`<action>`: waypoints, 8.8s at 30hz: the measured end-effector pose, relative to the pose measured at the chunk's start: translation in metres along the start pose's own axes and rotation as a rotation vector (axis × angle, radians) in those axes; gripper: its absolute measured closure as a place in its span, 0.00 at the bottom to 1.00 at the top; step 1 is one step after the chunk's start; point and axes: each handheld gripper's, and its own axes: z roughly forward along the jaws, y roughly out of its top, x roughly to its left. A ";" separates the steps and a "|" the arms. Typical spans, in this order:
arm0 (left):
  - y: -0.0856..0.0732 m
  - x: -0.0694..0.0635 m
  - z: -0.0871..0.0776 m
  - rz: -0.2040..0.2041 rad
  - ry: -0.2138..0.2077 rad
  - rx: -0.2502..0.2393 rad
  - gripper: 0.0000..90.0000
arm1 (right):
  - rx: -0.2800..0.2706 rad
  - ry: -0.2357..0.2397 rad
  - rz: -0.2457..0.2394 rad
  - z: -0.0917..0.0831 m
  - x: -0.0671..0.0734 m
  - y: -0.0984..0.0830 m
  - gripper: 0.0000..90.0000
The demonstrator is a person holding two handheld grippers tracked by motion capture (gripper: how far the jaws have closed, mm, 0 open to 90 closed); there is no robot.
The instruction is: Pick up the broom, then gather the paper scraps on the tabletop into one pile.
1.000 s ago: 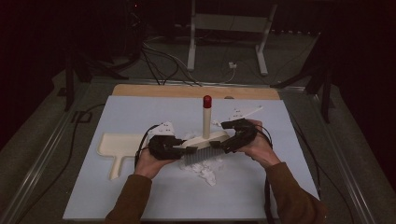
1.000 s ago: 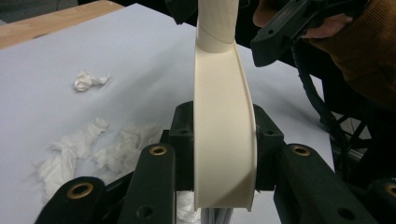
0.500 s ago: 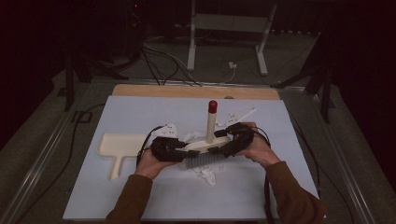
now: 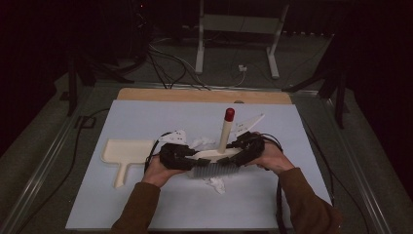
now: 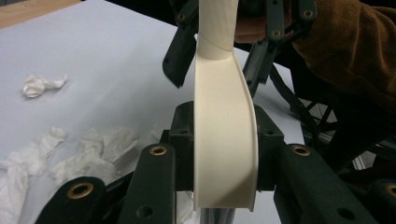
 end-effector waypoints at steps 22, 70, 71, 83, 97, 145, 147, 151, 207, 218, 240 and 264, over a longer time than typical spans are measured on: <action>0.001 0.001 -0.006 -0.063 0.069 -0.074 0.47 | 0.003 0.087 -0.037 0.000 0.004 -0.001 0.74; -0.051 -0.025 -0.095 -0.204 0.773 -0.192 0.01 | -0.076 -0.002 0.031 -0.016 -0.004 -0.005 0.74; -0.054 -0.026 -0.098 -0.205 0.784 -0.191 0.01 | -0.081 -0.009 0.031 -0.017 -0.004 -0.006 0.74; -0.078 -0.033 -0.118 -0.242 0.863 -0.215 0.01 | -0.144 -0.119 0.096 -0.031 -0.012 -0.004 0.74; -0.097 -0.033 -0.126 -0.271 0.909 -0.208 0.01 | -0.224 -0.300 0.197 -0.044 -0.027 -0.002 0.74; -0.104 -0.034 -0.130 -0.281 0.921 -0.194 0.01 | -0.020 -0.833 0.325 -0.029 -0.084 -0.016 0.74; -0.104 -0.034 -0.130 -0.284 0.920 -0.198 0.01 | 0.005 -0.853 0.310 -0.024 -0.084 -0.016 0.74; -0.104 -0.034 -0.131 -0.285 0.921 -0.200 0.01 | 0.068 -0.881 0.268 -0.012 -0.086 -0.014 0.74; -0.106 -0.035 -0.131 -0.294 0.915 -0.205 0.01 | 0.073 -0.509 -0.159 0.024 -0.015 -0.003 0.74; -0.106 -0.035 -0.130 -0.294 0.912 -0.202 0.01 | -0.045 -0.430 -0.116 -0.010 -0.012 -0.001 0.74; -0.107 -0.034 -0.129 -0.297 0.912 -0.196 0.01 | -0.015 -0.091 -0.209 -0.009 0.031 -0.008 0.74; -0.107 -0.034 -0.131 -0.303 0.918 -0.204 0.01 | 0.140 0.093 -0.287 0.022 0.046 -0.013 0.74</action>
